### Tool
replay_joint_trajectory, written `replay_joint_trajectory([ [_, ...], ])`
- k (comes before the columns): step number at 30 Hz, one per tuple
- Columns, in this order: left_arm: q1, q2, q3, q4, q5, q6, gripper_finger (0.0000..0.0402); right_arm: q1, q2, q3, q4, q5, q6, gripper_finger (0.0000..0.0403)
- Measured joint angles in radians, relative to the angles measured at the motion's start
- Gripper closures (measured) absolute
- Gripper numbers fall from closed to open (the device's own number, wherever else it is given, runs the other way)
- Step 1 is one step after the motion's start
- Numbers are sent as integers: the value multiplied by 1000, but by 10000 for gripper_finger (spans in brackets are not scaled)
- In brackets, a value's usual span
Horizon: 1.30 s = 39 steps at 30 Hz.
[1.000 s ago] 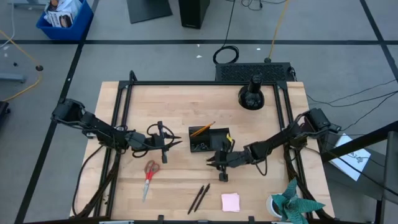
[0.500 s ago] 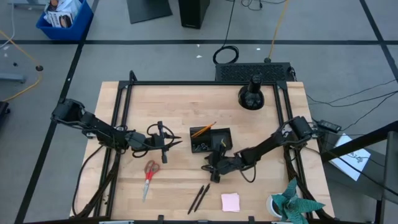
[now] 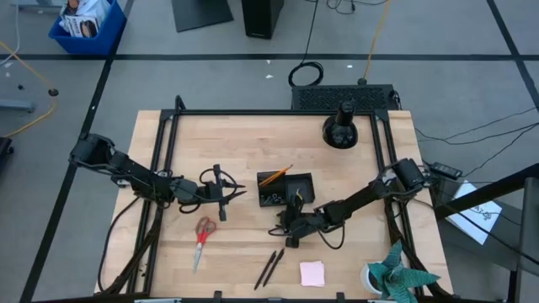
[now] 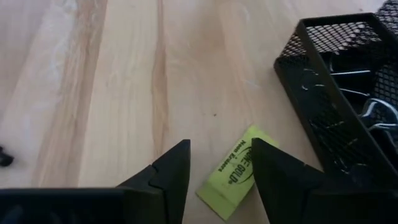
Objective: Pick and place office supplies into organizer
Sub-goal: Put the light green eraser into the black desk organizer
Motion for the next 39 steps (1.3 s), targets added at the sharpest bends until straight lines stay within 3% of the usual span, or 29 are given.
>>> replay_joint_trajectory([
  [5,0,0,0,0,0,-19,330,25,-20,-1,-2,-1,-18,244],
  [10,0,0,0,-2,0,-20,330,67,-96,-6,-33,64,-39,244],
  [18,0,0,0,-6,0,-10,330,115,-158,-4,-37,270,70,243],
  [25,0,0,0,-6,0,-21,330,123,-123,-5,-86,288,287,243],
  [29,0,0,0,-6,0,-21,330,123,-94,-3,-86,244,359,243],
  [39,0,0,0,-6,0,-20,330,114,-79,-2,-105,216,404,242],
])
